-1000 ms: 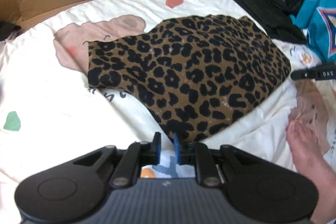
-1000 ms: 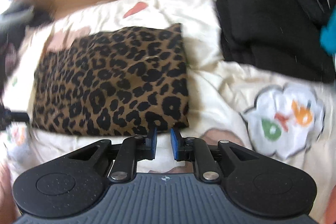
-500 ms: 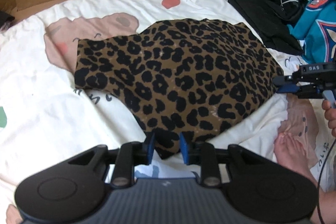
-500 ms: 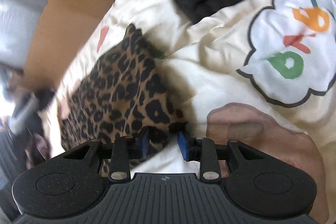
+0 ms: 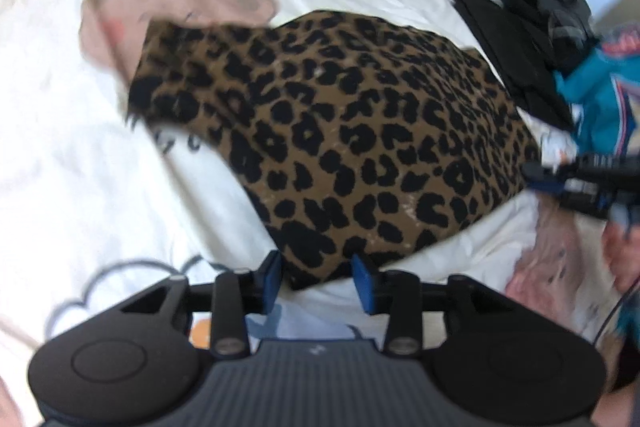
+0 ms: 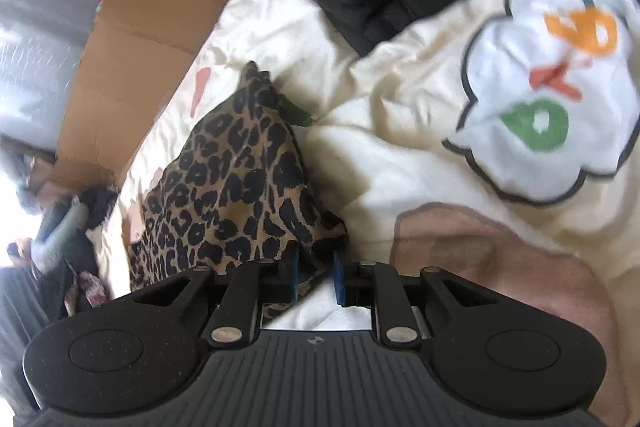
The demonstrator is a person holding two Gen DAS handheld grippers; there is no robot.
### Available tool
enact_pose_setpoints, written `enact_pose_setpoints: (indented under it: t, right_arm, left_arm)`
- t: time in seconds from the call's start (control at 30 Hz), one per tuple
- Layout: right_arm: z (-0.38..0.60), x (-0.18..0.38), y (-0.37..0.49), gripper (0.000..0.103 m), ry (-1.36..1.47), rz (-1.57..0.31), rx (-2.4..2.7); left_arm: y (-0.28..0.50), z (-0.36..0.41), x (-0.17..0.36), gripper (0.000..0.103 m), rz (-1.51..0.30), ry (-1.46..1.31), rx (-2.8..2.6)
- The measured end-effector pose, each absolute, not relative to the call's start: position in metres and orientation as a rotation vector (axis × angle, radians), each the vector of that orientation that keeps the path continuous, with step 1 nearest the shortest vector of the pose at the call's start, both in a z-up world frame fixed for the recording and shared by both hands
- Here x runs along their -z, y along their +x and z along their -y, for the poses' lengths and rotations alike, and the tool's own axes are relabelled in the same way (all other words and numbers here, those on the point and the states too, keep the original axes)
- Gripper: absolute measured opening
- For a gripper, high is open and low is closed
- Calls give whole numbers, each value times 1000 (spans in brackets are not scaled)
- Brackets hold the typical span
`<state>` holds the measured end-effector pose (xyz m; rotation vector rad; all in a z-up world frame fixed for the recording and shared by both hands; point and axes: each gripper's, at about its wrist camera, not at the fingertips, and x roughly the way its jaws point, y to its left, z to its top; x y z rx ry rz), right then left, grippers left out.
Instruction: Fold clothes
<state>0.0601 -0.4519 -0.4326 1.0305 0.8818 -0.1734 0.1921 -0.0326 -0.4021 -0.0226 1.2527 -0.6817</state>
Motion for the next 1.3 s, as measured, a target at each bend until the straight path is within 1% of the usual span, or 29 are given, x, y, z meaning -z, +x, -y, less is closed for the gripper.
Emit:
enact_pose_setpoints:
  t: [0.03, 0.07, 0.1, 0.3, 0.47, 0.5, 0.53, 0.57, 0.6, 0.63, 0.7, 0.8, 1.07, 1.3]
  right_arm:
    - [452, 437, 60, 20, 1062, -879, 172]
    - [453, 438, 60, 23, 1072, -875, 172]
    - [453, 439, 60, 29, 1083, -871, 172]
    - [456, 447, 62, 28, 1142, -847, 171]
    - [454, 449, 66, 28, 1134, -831, 181]
    - [454, 450, 67, 28, 1136, -830, 182]
    - [454, 450, 67, 27, 1138, -829, 184]
    - [455, 450, 68, 23, 1139, -829, 185]
    - [454, 449, 68, 20, 1136, -829, 184]
    - [453, 448, 67, 19, 1128, -833, 184]
    - [452, 445, 67, 13, 1118, -840, 186]
    - [449, 440, 65, 11, 1112, -850, 192]
    - [433, 428, 57, 10, 1098, -876, 153]
    - [426, 428, 48, 9, 1130, -906, 114]
  left_arm:
    - [194, 28, 405, 41, -1267, -68, 672]
    - [195, 24, 406, 41, -1272, -98, 670]
    - [195, 22, 406, 41, -1273, -111, 672]
    - [196, 10, 412, 42, -1289, -212, 670]
    - [197, 7, 419, 42, -1292, -281, 658]
    - [197, 7, 419, 40, -1293, -289, 656]
    - [198, 6, 420, 31, -1298, -294, 655]
    - [199, 5, 421, 27, -1310, -305, 655]
    - [199, 4, 422, 19, -1323, -304, 654]
    - [200, 6, 421, 9, -1326, -267, 655]
    - [202, 10, 416, 7, -1333, -216, 656]
    - [205, 12, 408, 5, -1352, -194, 655]
    - [210, 9, 382, 4, -1327, -123, 658]
    - [210, 8, 374, 4, -1346, -78, 676]
